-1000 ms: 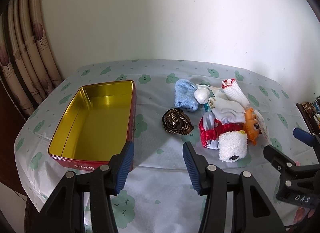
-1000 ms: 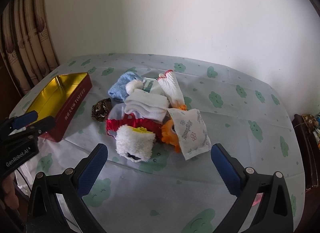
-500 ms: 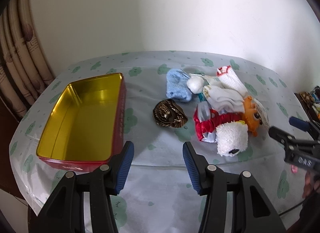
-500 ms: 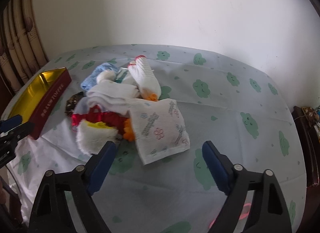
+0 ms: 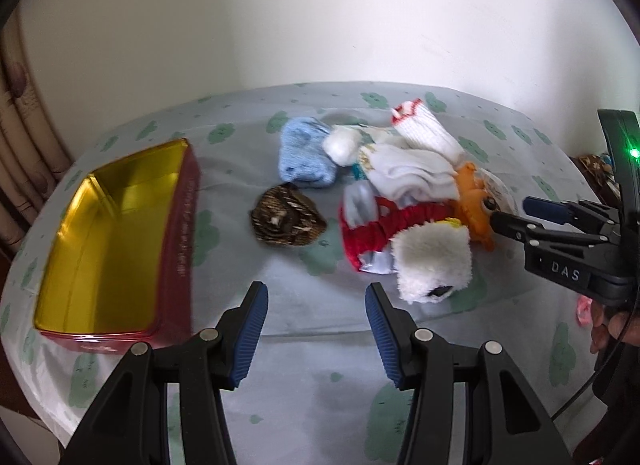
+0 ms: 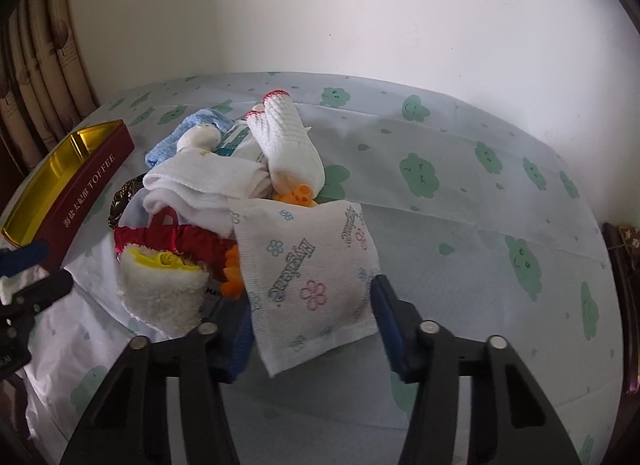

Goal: Organize soft objects
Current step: 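Grasp the white fluffy plush with the left gripper while the right gripper grasps the wipe packet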

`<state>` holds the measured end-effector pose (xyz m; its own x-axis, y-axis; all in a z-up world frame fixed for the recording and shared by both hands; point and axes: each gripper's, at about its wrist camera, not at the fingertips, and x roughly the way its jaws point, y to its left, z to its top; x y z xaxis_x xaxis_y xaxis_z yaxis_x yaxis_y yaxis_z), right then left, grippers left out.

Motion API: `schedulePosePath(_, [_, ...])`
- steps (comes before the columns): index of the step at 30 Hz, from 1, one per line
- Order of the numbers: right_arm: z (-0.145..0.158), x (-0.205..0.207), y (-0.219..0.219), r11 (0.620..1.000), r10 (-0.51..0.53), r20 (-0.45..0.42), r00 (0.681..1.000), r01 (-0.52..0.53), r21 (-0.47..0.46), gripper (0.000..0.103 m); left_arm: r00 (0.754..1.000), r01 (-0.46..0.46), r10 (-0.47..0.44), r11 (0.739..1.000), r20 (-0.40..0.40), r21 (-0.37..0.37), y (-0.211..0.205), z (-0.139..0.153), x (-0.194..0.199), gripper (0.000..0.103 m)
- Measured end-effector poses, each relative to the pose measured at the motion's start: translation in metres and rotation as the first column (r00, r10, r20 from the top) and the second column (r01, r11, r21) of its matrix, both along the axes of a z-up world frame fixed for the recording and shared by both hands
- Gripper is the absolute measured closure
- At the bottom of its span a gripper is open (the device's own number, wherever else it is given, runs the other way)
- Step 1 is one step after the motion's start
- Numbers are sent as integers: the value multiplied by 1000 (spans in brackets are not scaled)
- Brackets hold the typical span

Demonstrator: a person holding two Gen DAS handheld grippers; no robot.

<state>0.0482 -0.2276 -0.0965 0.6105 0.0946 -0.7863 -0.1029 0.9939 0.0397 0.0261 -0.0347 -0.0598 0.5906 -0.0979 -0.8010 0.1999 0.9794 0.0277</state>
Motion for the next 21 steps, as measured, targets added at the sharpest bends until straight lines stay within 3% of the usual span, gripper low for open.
schedulePosePath(5, [1, 0, -11, 1000, -9, 24, 1000, 8, 30, 72, 998, 41, -43, 998, -50, -52, -10, -9, 6, 51])
schedulePosePath(9, [1, 5, -21, 998, -22, 24, 999, 21, 53, 72, 996, 72, -75, 996, -56, -60, -18, -12, 6, 51])
schedulePosePath(21, [-24, 36, -28, 1000, -8, 1, 1000, 8, -6, 69, 986, 135, -145, 984, -82, -120, -36, -19, 9, 51])
